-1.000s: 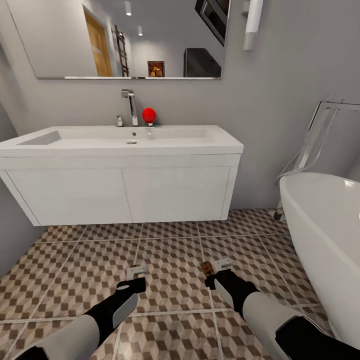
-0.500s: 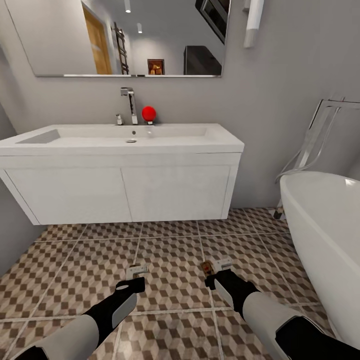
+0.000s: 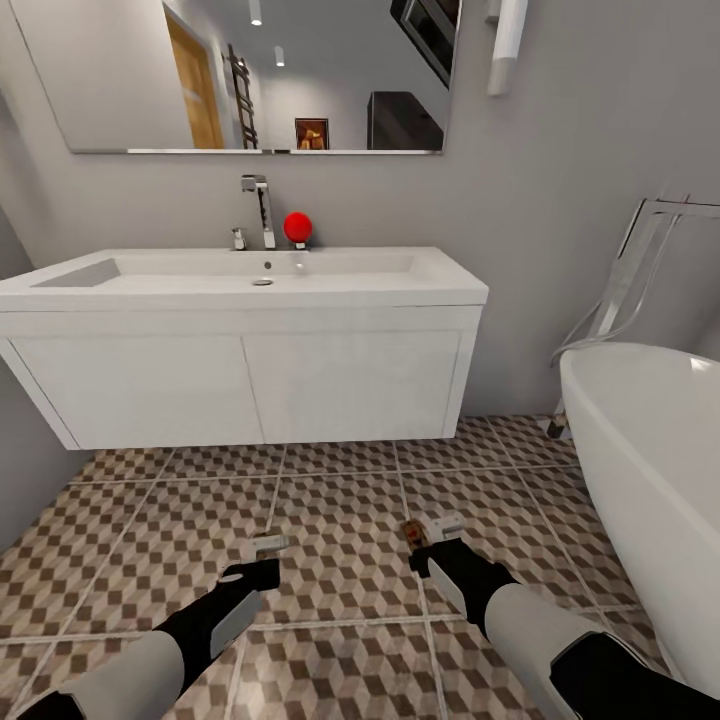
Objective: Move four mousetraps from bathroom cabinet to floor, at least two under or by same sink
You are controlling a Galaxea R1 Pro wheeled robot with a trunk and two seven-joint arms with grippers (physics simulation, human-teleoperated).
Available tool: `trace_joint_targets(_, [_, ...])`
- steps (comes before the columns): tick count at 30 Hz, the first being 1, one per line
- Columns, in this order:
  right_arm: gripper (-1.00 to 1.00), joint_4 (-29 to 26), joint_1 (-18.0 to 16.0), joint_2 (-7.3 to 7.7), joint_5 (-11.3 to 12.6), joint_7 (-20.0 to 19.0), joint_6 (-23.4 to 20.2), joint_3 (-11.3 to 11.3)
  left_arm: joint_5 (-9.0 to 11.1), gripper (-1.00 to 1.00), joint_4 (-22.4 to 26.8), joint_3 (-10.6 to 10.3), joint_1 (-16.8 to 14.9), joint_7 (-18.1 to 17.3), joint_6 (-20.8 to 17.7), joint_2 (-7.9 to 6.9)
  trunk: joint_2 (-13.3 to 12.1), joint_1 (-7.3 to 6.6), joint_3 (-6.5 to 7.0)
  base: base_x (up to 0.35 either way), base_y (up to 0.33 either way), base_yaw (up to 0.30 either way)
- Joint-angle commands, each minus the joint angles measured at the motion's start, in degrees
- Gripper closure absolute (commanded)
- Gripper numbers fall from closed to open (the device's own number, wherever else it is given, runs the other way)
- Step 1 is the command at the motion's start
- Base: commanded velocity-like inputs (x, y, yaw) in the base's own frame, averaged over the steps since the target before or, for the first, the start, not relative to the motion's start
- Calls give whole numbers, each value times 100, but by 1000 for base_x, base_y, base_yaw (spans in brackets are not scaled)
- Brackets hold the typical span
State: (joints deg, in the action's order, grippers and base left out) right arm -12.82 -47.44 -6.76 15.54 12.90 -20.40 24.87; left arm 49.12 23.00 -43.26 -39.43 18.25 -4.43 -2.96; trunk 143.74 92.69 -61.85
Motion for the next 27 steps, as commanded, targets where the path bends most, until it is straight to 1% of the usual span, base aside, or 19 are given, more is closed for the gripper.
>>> trace_joint_targets(1, [100,-10,-3,2,79,39,-10,46,10,100,13,-47,-4,10,-33,-41,2,-1,-5,0,0,0])
trace_joint_targets(2, [100,-10,-3,1,80,44,13,45,10,100,3,-45,-6,-45,-33,-109,2,-1,-5,0,0,0])
trace_joint_targets(4, [100,-10,-3,1,80,48,32,47,10,100,-4,-44,-7,-81,-29,-182,2,-1,-5,0,0,0])
trace_joint_targets(5, [100,-10,-3,0,80,50,46,48,8,100,-8,-42,-6,-110,-24,-252,2,-1,-5,0,0,0])
trace_joint_targets(7, [100,-10,-3,0,80,52,55,50,9,100,-10,-39,-7,-152,-17,-315,2,-1,-5,0,0,0])
trace_joint_targets(8, [100,-10,-3,0,81,53,61,51,8,100,-12,-37,-7,-232,-13,-365,2,-1,-5,0,0,0])
trace_joint_targets(10, [100,-10,-3,0,81,53,64,52,5,100,-13,-36,-9,-347,-7,-402,2,-1,-5,0,0,0])
trace_joint_targets(11, [100,-10,-3,0,81,54,67,52,4,100,-13,-35,-13,-493,-3,-434,2,-1,-5,0,0,0])
trace_joint_targets(13, [100,-10,-3,0,81,54,68,53,3,100,-9,-31,-18,-642,2,-461,2,-1,-5,0,0,0])
trace_joint_targets(14, [100,-10,-3,1,81,54,69,53,2,100,-2,-29,-22,-771,9,-484,2,-1,-5,0,0,0])
trace_joint_targets(17, [100,-10,-3,0,81,54,77,53,2,100,13,-26,-27,-926,16,-516,2,-1,-5,0,0,0])
trace_joint_targets(24, [100,-10,-3,0,79,54,87,53,1,100,88,-25,-37,-1025,24,-539,2,-1,-5,0,0,0])
trace_joint_targets(27, [100,-10,-3,0,75,53,88,53,1,100,228,-25,-38,-1033,28,-545,2,-1,-5,0,0,0])
